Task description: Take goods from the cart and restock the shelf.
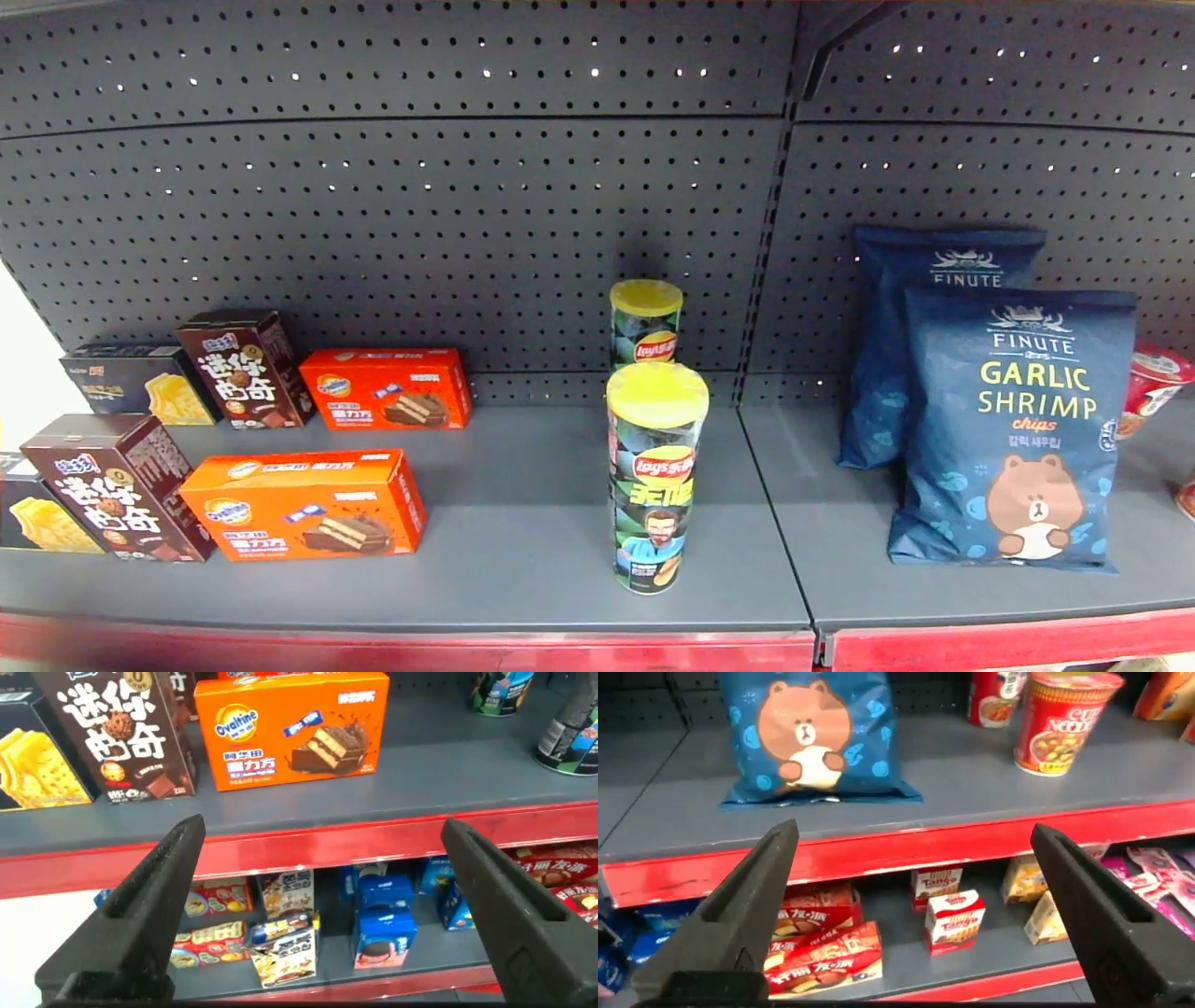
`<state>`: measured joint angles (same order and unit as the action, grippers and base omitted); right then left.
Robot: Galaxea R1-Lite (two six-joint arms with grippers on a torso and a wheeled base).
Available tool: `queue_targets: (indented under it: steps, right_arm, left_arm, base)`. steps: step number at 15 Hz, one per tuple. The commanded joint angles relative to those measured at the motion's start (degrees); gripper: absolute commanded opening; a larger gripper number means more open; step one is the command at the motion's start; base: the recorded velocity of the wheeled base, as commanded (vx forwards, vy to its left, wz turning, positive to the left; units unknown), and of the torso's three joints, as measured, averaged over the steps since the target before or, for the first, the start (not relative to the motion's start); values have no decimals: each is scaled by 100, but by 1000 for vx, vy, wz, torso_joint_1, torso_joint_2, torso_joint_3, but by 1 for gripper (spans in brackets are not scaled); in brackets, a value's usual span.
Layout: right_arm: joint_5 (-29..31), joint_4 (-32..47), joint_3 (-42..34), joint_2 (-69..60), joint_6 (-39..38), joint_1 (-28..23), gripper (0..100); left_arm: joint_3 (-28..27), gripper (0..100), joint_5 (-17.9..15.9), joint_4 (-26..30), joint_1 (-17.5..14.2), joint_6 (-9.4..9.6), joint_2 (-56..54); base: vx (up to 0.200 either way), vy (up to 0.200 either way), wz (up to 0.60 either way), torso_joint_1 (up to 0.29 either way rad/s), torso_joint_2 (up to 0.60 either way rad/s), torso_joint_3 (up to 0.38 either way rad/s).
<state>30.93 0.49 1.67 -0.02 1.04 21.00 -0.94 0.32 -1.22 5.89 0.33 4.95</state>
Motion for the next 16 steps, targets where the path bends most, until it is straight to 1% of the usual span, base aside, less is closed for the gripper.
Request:
queue_targets:
  steps: [1,5,7,14,15,16]
  right_arm:
    - [-8,-5,0,2,-33,0,100]
    - [-52,-5,0,2,-33,9,100]
    - [-254,-5,0,2,2,0,100]
    - [-254,-14,-9,2,-25,0,100]
    - [-254,-40,-9,2,-7,0,100]
    - [-254,-49,-9,2,-16,0,100]
  left_arm:
    - [-3,100,3,-1,0,-24,24]
    - [-3,100,-14,-1,0,2,24]
    - [-3,100,-14,-1,0,2,24]
    - [-3,100,-14,-10,0,2,24]
    - [-3,100,-14,-10,0,2,24]
    - [-3,100,-14,-10,0,2,24]
  base:
    - [0,0,0,0,0,0]
    - [0,0,0,0,0,0]
    - [0,0,0,0,0,0]
    - [0,0,0,0,0,0]
    - [0,0,600,7,2,-7]
    - [0,0,0,0,0,0]
